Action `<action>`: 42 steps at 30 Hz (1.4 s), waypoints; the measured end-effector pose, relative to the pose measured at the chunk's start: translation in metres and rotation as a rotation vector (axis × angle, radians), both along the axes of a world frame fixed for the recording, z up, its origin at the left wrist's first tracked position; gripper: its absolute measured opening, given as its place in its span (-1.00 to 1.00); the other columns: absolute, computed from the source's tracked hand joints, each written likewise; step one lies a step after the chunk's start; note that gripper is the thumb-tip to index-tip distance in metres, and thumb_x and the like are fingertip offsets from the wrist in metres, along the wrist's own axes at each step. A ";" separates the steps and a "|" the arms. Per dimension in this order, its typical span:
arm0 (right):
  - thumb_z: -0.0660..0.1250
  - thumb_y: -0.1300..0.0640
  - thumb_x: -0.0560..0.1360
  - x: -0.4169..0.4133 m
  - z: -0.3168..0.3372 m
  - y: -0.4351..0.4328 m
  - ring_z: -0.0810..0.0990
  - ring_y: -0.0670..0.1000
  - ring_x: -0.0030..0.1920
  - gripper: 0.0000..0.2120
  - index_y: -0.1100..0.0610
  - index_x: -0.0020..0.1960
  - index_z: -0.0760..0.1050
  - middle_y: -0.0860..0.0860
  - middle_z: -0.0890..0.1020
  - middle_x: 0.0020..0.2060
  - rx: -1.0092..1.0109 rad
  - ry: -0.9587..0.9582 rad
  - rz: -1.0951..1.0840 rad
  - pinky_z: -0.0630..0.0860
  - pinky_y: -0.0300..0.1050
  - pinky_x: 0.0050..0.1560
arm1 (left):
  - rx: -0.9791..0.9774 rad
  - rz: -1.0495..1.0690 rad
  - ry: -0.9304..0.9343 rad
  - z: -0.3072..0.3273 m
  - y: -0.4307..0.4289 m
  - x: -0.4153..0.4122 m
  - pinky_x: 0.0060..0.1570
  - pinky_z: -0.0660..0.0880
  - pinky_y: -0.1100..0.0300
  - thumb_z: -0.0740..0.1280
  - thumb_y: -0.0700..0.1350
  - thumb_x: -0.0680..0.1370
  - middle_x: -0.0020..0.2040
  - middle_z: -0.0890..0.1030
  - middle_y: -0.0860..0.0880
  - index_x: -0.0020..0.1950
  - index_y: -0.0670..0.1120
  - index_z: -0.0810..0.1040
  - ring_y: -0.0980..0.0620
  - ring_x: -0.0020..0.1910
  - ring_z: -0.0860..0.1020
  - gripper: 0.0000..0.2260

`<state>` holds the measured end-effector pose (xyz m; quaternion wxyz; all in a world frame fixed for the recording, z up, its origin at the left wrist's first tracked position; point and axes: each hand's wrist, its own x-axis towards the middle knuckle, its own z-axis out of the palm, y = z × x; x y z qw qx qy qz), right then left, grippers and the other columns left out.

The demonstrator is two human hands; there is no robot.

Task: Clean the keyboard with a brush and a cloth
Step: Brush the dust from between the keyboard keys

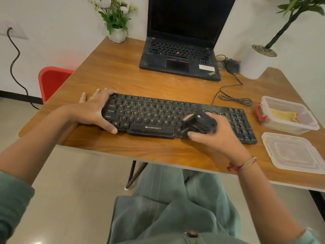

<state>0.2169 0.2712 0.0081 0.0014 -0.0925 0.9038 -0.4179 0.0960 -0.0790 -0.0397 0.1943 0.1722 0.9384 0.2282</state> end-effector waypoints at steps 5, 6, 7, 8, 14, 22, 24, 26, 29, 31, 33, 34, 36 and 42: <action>0.48 0.00 0.26 -0.010 0.018 0.060 0.63 0.15 -0.14 -0.66 0.03 0.02 0.64 0.05 0.69 -0.18 0.100 -0.049 0.098 0.55 0.23 -0.05 | -0.004 0.011 0.003 -0.002 0.000 -0.002 0.44 -0.36 -0.24 0.46 0.46 -0.09 0.56 0.06 0.03 0.48 0.23 -0.03 -0.03 0.57 -0.13 0.24; 0.47 -0.03 0.26 -0.013 0.017 0.055 0.63 0.17 -0.15 -0.64 0.07 0.02 0.63 0.07 0.68 -0.18 0.098 -0.050 0.123 0.54 0.26 -0.07 | -0.004 0.012 0.004 -0.002 0.000 -0.001 0.44 -0.36 -0.23 0.46 0.45 -0.09 0.57 0.05 0.04 0.48 0.23 -0.03 -0.02 0.57 -0.15 0.24; 0.45 -0.06 0.26 -0.015 0.014 0.046 0.62 0.16 -0.18 -0.62 0.10 0.02 0.63 0.08 0.67 -0.18 0.098 -0.038 0.165 0.55 0.23 -0.11 | -0.002 0.011 0.004 -0.002 0.001 -0.001 0.44 -0.37 -0.23 0.46 0.45 -0.09 0.56 0.06 0.05 0.48 0.22 -0.03 -0.02 0.57 -0.15 0.24; 0.43 -0.06 0.28 -0.017 0.011 0.031 0.61 0.14 -0.20 -0.62 0.11 0.02 0.63 0.08 0.66 -0.19 0.118 -0.017 0.222 0.56 0.17 -0.14 | 0.001 0.010 0.007 -0.001 0.001 0.000 0.44 -0.37 -0.23 0.45 0.45 -0.09 0.55 0.08 0.06 0.48 0.22 -0.02 -0.01 0.56 -0.14 0.23; 0.47 0.09 0.32 -0.031 0.010 0.012 0.63 0.13 -0.12 -0.69 0.00 0.06 0.63 0.03 0.67 -0.12 0.135 -0.009 0.321 0.55 0.22 -0.09 | 0.004 0.001 -0.003 0.002 0.001 0.001 0.44 -0.36 -0.24 0.45 0.44 -0.08 0.53 0.10 0.07 0.48 0.21 -0.02 -0.02 0.56 -0.11 0.22; 0.44 -0.09 0.23 -0.039 0.008 0.023 0.61 0.23 -0.15 -0.56 0.21 -0.04 0.62 0.15 0.66 -0.17 0.124 -0.026 0.276 0.52 0.28 -0.12 | 0.000 -0.002 -0.010 -0.002 -0.001 -0.001 0.43 -0.39 -0.21 0.39 0.57 -0.19 0.57 0.01 0.05 0.48 0.24 -0.04 0.01 0.56 -0.17 0.32; 0.44 -0.06 0.26 -0.041 0.002 0.002 0.60 0.24 -0.16 -0.62 0.15 -0.02 0.62 0.14 0.66 -0.17 0.111 -0.010 0.318 0.52 0.26 -0.14 | 0.000 -0.010 -0.009 -0.003 -0.003 -0.002 0.43 -0.38 -0.22 0.37 0.59 -0.19 0.58 0.00 0.05 0.48 0.24 -0.04 0.02 0.56 -0.18 0.31; 0.45 -0.02 0.28 -0.045 0.001 -0.001 0.60 0.29 -0.15 -0.66 0.07 0.02 0.63 0.14 0.67 -0.15 0.076 -0.039 0.321 0.52 0.30 -0.12 | -0.003 -0.012 -0.013 -0.004 -0.003 -0.002 0.43 -0.39 -0.22 0.39 0.58 -0.18 0.58 -0.01 0.05 0.48 0.25 -0.05 0.03 0.56 -0.19 0.31; 0.44 -0.11 0.23 -0.050 0.008 0.034 0.61 0.28 -0.16 -0.51 0.20 0.02 0.60 0.19 0.67 -0.17 0.119 -0.128 0.270 0.52 0.33 -0.08 | -0.003 0.001 -0.017 -0.002 0.000 -0.001 0.43 -0.40 -0.20 0.44 0.49 -0.13 0.58 -0.01 0.05 0.48 0.24 -0.04 0.02 0.56 -0.20 0.27; 0.45 -0.13 0.19 -0.051 0.014 0.058 0.63 0.23 -0.16 -0.45 0.24 0.02 0.59 0.18 0.68 -0.17 0.155 -0.170 0.214 0.54 0.30 -0.04 | -0.002 0.013 -0.012 -0.001 0.001 0.001 0.43 -0.39 -0.20 0.45 0.45 -0.11 0.58 -0.01 0.03 0.49 0.23 -0.03 0.01 0.56 -0.20 0.25; 0.48 -0.06 0.22 -0.051 0.016 0.056 0.64 0.22 -0.17 -0.50 0.26 0.02 0.58 0.18 0.68 -0.19 0.136 -0.177 0.201 0.58 0.19 -0.07 | -0.002 0.016 -0.012 0.000 0.001 0.002 0.43 -0.39 -0.19 0.45 0.44 -0.10 0.59 -0.02 0.04 0.49 0.23 -0.04 0.01 0.56 -0.21 0.25; 0.47 -0.05 0.24 -0.050 0.015 0.045 0.63 0.21 -0.21 -0.51 0.27 0.01 0.58 0.19 0.67 -0.21 0.122 -0.168 0.223 0.57 0.10 -0.15 | -0.003 0.015 -0.016 0.000 0.001 0.002 0.44 -0.40 -0.19 0.45 0.44 -0.10 0.58 -0.02 0.04 0.49 0.23 -0.04 0.01 0.56 -0.21 0.25; 0.41 -0.12 0.21 -0.052 0.008 0.018 0.54 0.15 -0.36 -0.45 0.33 -0.06 0.56 0.24 0.61 -0.31 0.132 -0.124 0.272 0.45 -0.04 -0.34 | -0.003 0.011 -0.024 0.001 0.002 0.002 0.44 -0.40 -0.19 0.45 0.46 -0.11 0.58 -0.02 0.06 0.49 0.23 -0.04 0.01 0.56 -0.21 0.26; 0.47 -0.07 0.25 -0.056 0.005 0.021 0.65 0.21 -0.07 -0.54 0.19 0.04 0.59 0.15 0.68 -0.11 0.068 -0.175 0.241 0.55 0.29 0.03 | 0.005 0.003 -0.023 0.001 0.000 0.002 0.44 -0.40 -0.18 0.42 0.53 -0.16 0.58 0.00 0.07 0.49 0.24 -0.04 0.03 0.56 -0.22 0.31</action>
